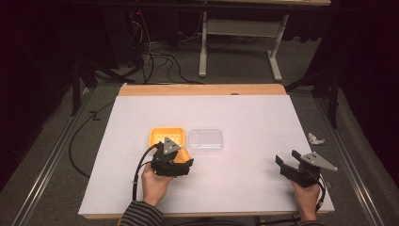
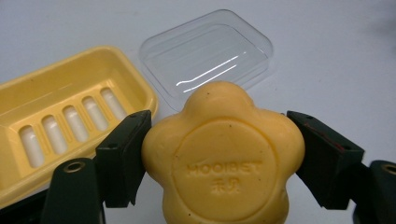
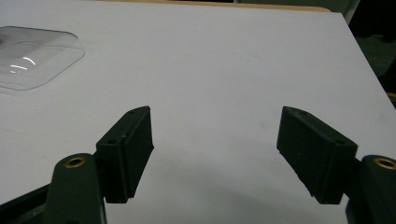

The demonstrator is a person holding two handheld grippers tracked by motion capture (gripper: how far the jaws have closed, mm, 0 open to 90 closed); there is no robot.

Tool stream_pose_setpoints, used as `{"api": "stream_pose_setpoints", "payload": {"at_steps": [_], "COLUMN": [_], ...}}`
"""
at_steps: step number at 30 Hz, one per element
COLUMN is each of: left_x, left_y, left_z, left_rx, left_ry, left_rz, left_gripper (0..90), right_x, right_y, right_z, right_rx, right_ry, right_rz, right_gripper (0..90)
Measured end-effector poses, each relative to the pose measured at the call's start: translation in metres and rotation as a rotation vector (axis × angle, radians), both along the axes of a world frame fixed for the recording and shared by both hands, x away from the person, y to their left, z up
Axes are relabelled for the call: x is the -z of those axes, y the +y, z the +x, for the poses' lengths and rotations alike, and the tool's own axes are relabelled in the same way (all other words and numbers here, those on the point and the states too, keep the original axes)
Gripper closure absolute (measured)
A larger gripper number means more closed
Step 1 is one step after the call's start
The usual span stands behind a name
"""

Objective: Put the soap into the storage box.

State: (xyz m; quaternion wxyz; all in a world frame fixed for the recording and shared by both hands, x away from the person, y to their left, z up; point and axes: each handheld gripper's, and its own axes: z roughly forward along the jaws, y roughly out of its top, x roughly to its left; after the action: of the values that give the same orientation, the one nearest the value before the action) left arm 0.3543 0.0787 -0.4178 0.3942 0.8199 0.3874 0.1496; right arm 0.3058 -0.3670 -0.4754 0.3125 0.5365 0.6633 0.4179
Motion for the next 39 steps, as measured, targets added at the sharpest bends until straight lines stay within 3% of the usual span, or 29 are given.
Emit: {"api": "stream_pose_setpoints", "payload": {"at_steps": [9, 21, 39], "left_x": [-0.013, -0.014, -0.019], "left_y": [0.014, 0.019, 0.024], "left_z": [0.010, 0.022, 0.051], "left_rx": [-0.029, -0.043, -0.074], "left_ry": [-0.005, 0.018, 0.021], "left_rz": [-0.011, -0.023, 0.012], "left_gripper": [26.0, 26.0, 26.0], "right_x": [0.000, 0.000, 0.000], "right_y": [0.000, 0.000, 0.000], "right_z": [0.000, 0.000, 0.001], "right_rx": [0.002, 0.005, 0.011], "right_ry": [0.000, -0.001, 0.009], "right_rz": [-0.002, -0.001, 0.003], "right_gripper": [27.4, 27.3, 27.3]}}
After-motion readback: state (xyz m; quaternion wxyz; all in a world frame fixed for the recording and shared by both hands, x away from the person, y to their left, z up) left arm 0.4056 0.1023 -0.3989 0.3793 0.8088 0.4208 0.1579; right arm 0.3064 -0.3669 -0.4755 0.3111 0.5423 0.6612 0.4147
